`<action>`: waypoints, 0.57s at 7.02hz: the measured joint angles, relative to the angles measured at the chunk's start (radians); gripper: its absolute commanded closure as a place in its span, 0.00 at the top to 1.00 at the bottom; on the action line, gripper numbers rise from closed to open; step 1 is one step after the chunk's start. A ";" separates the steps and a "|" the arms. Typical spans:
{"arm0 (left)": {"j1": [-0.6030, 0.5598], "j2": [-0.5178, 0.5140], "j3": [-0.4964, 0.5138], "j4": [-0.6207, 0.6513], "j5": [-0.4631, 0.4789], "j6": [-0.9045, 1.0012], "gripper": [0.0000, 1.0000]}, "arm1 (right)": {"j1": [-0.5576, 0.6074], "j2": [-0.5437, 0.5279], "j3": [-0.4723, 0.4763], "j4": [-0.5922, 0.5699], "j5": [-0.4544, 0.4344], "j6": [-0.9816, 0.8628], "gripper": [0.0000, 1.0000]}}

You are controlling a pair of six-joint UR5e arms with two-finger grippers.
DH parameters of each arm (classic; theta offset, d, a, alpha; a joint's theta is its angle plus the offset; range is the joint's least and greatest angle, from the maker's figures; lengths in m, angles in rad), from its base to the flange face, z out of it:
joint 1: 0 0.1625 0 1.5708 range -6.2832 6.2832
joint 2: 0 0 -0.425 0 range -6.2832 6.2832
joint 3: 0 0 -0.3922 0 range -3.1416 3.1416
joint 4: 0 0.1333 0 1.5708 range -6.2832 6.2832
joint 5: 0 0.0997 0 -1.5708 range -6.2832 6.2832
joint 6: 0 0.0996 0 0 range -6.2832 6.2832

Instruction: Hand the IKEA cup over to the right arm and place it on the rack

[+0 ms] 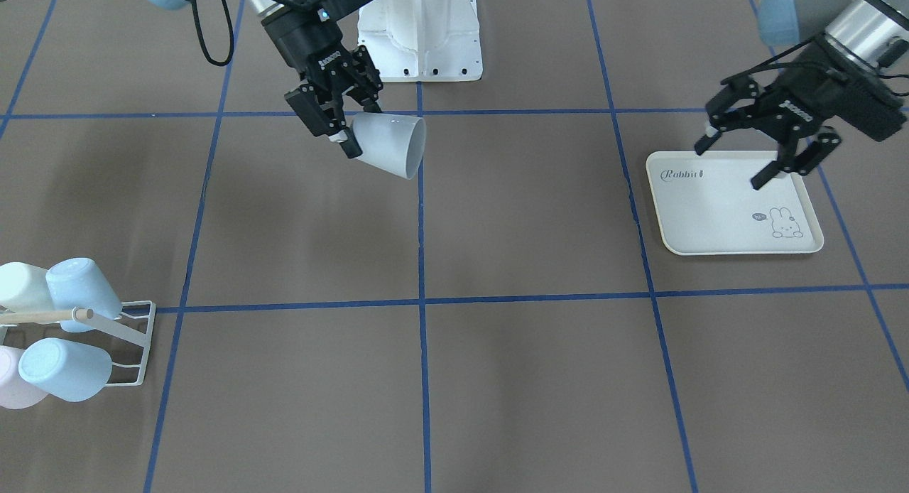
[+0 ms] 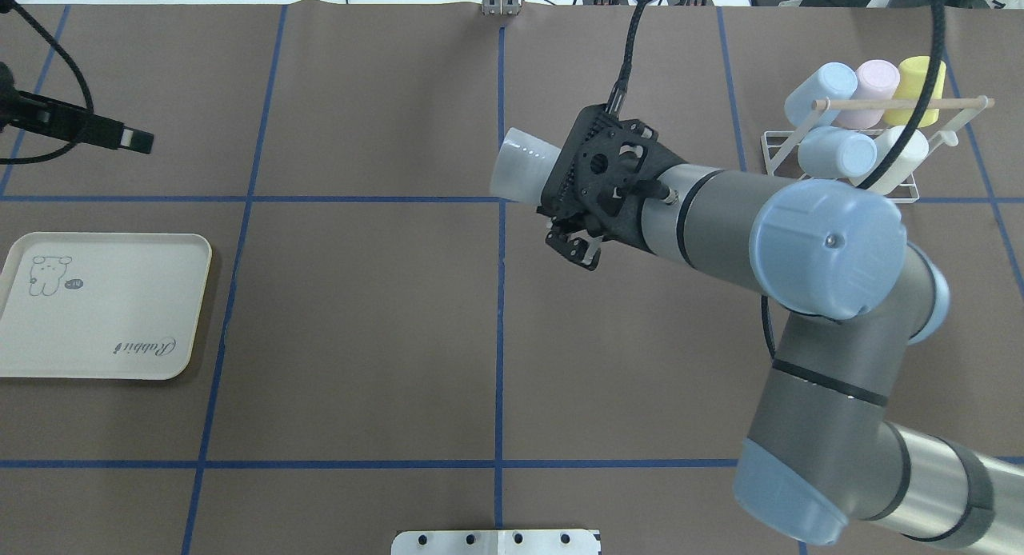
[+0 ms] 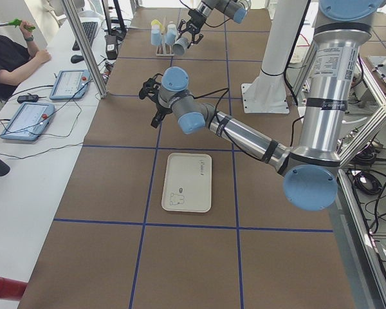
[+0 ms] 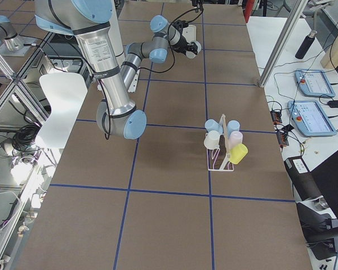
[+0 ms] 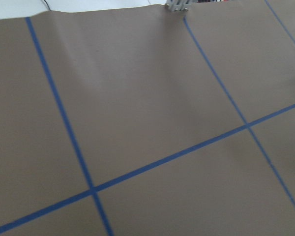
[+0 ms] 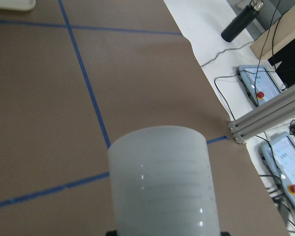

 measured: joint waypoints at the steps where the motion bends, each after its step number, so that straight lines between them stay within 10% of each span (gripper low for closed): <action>1: -0.059 0.018 0.005 0.065 0.001 0.145 1.00 | 0.057 -0.005 0.050 -0.144 -0.004 -0.134 0.23; 4: -0.193 0.043 0.049 0.163 0.003 0.415 1.00 | 0.232 -0.120 0.116 -0.332 -0.029 -0.615 0.21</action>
